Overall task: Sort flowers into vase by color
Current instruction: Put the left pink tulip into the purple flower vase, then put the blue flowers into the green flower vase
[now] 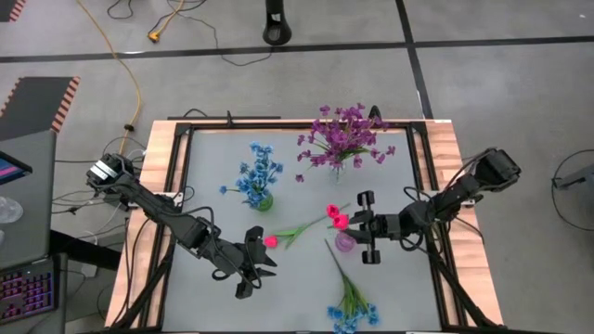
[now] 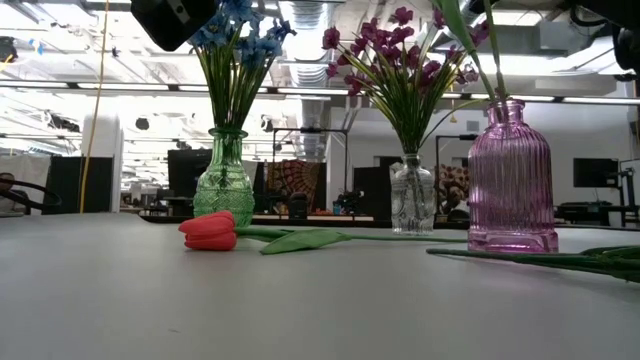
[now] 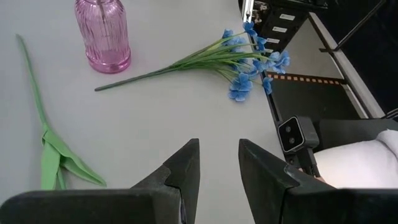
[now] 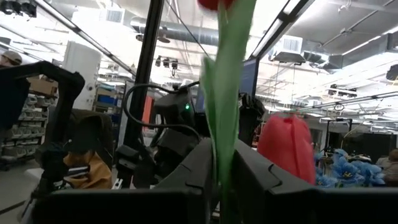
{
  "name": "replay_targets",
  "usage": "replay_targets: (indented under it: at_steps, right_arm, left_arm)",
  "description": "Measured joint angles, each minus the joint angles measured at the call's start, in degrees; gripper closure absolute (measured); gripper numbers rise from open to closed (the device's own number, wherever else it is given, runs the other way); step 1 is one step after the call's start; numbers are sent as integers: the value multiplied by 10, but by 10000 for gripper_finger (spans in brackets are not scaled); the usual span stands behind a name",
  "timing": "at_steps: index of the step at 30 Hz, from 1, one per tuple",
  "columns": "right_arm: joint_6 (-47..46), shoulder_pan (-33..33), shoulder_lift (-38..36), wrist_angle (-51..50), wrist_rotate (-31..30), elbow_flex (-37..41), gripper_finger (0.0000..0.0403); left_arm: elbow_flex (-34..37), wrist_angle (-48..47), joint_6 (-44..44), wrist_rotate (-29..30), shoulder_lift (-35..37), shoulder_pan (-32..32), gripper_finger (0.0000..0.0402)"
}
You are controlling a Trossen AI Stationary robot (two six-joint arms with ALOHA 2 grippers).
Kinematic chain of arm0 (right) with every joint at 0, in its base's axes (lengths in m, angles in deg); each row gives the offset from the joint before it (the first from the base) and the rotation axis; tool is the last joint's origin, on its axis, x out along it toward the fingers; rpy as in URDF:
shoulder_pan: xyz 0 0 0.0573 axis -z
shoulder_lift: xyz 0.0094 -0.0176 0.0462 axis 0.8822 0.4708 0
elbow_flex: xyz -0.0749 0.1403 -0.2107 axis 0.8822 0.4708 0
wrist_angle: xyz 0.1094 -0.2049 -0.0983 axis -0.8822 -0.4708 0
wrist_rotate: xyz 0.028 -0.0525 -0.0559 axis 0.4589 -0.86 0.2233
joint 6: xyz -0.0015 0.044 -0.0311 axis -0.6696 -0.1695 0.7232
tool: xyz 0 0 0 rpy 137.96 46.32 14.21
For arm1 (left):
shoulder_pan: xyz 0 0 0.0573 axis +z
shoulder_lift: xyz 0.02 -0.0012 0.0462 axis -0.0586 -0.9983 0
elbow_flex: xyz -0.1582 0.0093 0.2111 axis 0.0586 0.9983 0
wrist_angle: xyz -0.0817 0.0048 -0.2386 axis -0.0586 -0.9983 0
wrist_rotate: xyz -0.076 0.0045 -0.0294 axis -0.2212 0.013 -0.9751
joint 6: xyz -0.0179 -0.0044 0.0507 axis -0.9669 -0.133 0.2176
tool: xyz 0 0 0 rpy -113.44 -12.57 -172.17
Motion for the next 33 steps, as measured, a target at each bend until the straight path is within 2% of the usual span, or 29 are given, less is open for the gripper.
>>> replay_targets:
  at_steps: [3,13,21,26,33]
  right_arm:
    - [0,0,-17,-30,-17,0,302]
    - [0,-27,-118,-224,-97,0,241]
    - [-1,-89,-220,-366,-209,0,195]
    - [-1,-125,-265,-406,-256,0,184]
    - [-1,-163,-299,-416,-267,0,184]
  left_arm:
    - [0,0,0,0,0,0,304]
    - [0,-1,0,0,0,0,304]
    - [0,-1,0,0,0,0,304]
    - [0,-1,0,0,0,0,304]
    - [0,-1,5,0,0,3,304]
